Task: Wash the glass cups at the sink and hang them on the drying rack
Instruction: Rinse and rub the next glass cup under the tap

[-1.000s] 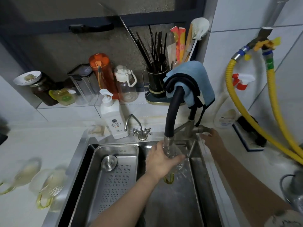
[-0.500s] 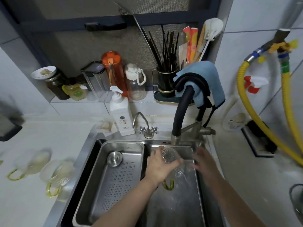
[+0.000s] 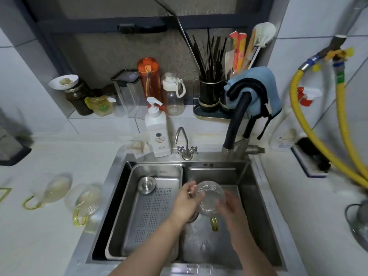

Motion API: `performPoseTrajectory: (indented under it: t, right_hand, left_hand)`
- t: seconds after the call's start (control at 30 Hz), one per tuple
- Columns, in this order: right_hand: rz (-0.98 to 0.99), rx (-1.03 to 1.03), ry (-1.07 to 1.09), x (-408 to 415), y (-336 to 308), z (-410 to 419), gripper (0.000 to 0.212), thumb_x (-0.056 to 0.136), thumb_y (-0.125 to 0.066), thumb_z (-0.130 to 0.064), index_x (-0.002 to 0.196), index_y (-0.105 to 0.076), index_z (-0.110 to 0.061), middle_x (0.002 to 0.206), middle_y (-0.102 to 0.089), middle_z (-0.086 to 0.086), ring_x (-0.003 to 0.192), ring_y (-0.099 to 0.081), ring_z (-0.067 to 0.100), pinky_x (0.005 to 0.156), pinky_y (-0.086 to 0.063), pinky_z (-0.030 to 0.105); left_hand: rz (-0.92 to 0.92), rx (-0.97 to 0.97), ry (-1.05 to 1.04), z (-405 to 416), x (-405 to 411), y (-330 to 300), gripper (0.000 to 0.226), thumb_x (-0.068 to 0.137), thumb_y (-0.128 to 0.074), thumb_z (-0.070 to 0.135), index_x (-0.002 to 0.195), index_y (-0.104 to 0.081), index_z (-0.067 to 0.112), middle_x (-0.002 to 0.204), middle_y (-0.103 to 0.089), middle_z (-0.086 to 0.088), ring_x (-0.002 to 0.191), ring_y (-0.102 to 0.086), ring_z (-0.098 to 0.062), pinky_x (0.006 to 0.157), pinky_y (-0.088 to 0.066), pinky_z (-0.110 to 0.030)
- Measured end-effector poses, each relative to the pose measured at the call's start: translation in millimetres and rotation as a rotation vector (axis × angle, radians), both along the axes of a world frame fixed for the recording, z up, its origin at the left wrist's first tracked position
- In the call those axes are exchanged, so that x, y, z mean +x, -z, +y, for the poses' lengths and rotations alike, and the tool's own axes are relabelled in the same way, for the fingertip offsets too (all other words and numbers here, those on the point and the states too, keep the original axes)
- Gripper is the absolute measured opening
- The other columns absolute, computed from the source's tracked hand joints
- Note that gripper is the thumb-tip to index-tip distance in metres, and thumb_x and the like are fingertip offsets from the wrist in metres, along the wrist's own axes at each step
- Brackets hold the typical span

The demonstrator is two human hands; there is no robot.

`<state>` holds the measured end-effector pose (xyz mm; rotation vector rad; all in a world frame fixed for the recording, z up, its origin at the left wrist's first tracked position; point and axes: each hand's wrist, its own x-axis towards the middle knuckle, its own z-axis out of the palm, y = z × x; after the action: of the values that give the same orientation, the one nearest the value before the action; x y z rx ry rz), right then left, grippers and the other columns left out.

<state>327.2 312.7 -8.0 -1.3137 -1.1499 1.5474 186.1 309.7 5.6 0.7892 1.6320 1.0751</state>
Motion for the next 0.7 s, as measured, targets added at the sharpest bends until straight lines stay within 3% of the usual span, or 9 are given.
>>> performPoseTrajectory:
  t: [0.07,0.1,0.2,0.27,0.4,0.47,0.57,0.63,0.7]
  right_hand:
    - [-0.065,0.108,0.033,-7.8,-15.5,-7.3,0.020,0.090,-0.062,-0.008,0.091,-0.066,-0.028,0.083,-0.071,-0.014,0.076,-0.065,-0.004,0.066,-0.048,0.011]
    - [-0.092,0.139,0.062,-13.2,-21.4,-11.2,0.021,0.090,-0.063,-0.010,0.088,-0.066,-0.031,0.079,-0.070,-0.016,0.074,-0.065,-0.002,0.067,-0.049,0.013]
    - [-0.105,0.163,0.115,-32.6,-31.4,-26.2,0.020,0.089,-0.066,-0.020,0.104,-0.066,-0.033,0.092,-0.069,-0.018,0.091,-0.066,0.008,0.081,-0.052,0.027]
    - [-0.102,0.148,0.095,-46.7,-36.0,-37.0,0.038,0.086,-0.068,-0.030,0.123,-0.060,-0.025,0.110,-0.067,-0.012,0.104,-0.065,0.013,0.090,-0.053,0.033]
    - [-0.155,0.143,0.061,-73.3,-37.7,-60.6,0.050,0.080,-0.064,-0.050,0.127,-0.054,-0.038,0.116,-0.066,-0.012,0.105,-0.065,0.012,0.091,-0.053,0.038]
    - [-0.136,0.159,0.084,-88.0,-42.9,-73.6,0.042,0.085,-0.066,-0.042,0.124,-0.054,-0.034,0.112,-0.065,-0.015,0.100,-0.063,0.004,0.088,-0.052,0.029]
    - [-0.040,0.156,0.079,-115.3,-50.7,-91.3,0.031,0.091,-0.063,-0.019,0.119,-0.051,-0.025,0.102,-0.062,-0.014,0.087,-0.057,-0.007,0.062,-0.046,0.005]
    - [-0.012,0.163,0.041,-137.2,-55.2,-102.3,0.029,0.091,-0.062,-0.016,0.117,-0.051,-0.023,0.105,-0.064,-0.008,0.087,-0.061,0.000,0.062,-0.048,0.005]
    - [-0.004,0.159,-0.012,-160.8,-55.9,-110.6,0.029,0.089,-0.065,-0.017,0.116,-0.054,-0.020,0.113,-0.066,0.000,0.097,-0.065,0.012,0.081,-0.055,0.022]
  left_hand:
    - [-0.087,0.034,-0.041,-9.6,-5.6,-4.6,0.035,0.088,-0.068,0.008,0.121,-0.057,0.009,0.100,-0.059,-0.002,0.092,-0.060,-0.016,0.087,-0.051,-0.030]
    - [-0.150,0.046,-0.048,-14.7,-9.6,-7.1,0.035,0.088,-0.068,0.007,0.121,-0.058,0.009,0.101,-0.062,-0.004,0.087,-0.061,-0.015,0.085,-0.052,-0.029]
    - [-0.359,0.040,-0.037,-33.0,-27.4,-17.2,0.038,0.090,-0.064,0.007,0.125,-0.056,0.017,0.103,-0.066,-0.004,0.091,-0.065,-0.018,0.084,-0.055,-0.037]
    - [-0.418,0.024,0.008,-47.0,-44.4,-23.5,0.042,0.092,-0.062,0.009,0.130,-0.052,0.022,0.115,-0.065,-0.005,0.101,-0.063,-0.021,0.083,-0.056,-0.041]
    - [-0.470,0.012,0.010,-73.5,-77.2,-30.0,0.047,0.090,-0.064,0.009,0.134,-0.051,0.021,0.125,-0.063,-0.013,0.105,-0.064,-0.026,0.079,-0.059,-0.042]
    - [-0.502,0.005,-0.025,-87.2,-92.7,-34.2,0.041,0.089,-0.065,0.009,0.129,-0.054,0.013,0.124,-0.063,-0.017,0.102,-0.065,-0.027,0.081,-0.060,-0.044]
    - [-0.515,0.042,-0.068,-106.9,-122.0,-36.0,0.038,0.087,-0.068,0.009,0.123,-0.058,0.004,0.120,-0.065,-0.019,0.096,-0.068,-0.025,0.076,-0.061,-0.041]
    - [-0.502,0.078,-0.112,-121.9,-144.0,-40.0,0.037,0.086,-0.069,0.008,0.122,-0.060,0.006,0.116,-0.068,-0.016,0.092,-0.069,-0.021,0.072,-0.061,-0.037]
    - [-0.479,0.108,-0.174,-138.4,-167.2,-44.8,0.036,0.086,-0.069,0.008,0.120,-0.061,0.008,0.116,-0.068,-0.013,0.091,-0.069,-0.020,0.069,-0.061,-0.035]
